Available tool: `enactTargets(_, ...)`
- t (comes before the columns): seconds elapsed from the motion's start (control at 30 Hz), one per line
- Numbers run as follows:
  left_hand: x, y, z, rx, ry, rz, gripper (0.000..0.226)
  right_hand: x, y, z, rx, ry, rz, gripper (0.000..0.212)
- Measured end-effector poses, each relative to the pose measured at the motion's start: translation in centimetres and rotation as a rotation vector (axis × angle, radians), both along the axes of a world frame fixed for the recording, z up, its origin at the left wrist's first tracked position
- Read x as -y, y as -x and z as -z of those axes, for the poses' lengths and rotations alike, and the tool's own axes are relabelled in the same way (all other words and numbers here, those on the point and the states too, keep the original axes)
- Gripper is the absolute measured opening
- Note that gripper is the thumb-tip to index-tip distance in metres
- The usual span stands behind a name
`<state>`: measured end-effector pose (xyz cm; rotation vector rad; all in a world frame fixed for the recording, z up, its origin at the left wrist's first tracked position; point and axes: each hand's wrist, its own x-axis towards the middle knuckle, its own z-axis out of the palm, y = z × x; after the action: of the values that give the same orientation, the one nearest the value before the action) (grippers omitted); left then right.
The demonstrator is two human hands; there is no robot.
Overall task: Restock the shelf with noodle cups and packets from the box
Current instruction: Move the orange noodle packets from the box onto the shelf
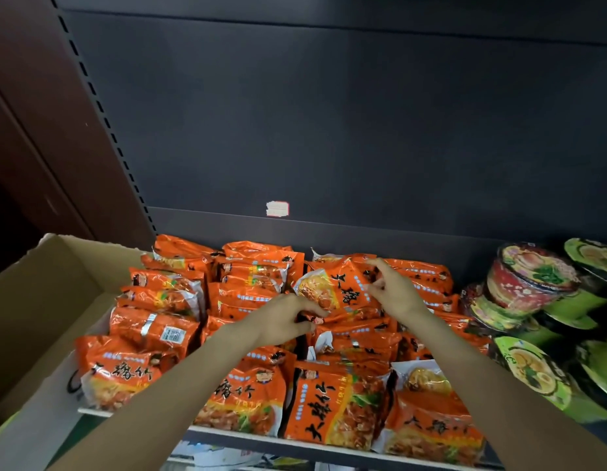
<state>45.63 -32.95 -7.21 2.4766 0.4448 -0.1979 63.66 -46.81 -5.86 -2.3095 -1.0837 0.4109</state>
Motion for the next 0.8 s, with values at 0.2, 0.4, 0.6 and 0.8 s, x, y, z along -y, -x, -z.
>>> enactTargets(0.2,0.5,0.5,-0.3,0.123,0.058,-0.066,0.033,-0.2,0.2,0.9,0.084,0.179,-0.053,0.039)
enactTargets(0.4,1.6,0.5,-1.5,0.202,-0.032,-0.188,0.03,0.4,0.8,-0.2,0.132,0.254,-0.078,0.046)
enactTargets(0.6,4.0,3.6,-3.7,0.459,-0.263,-0.474,0.025,1.3,5.0,-2.4,0.128,-0.096,-0.168,0.025)
enactTargets(0.8,5.1,11.7,-4.3,0.656,-0.32,-0.718,0.02,-0.1,12.7,-3.9,0.032,-0.274,-0.297,0.022)
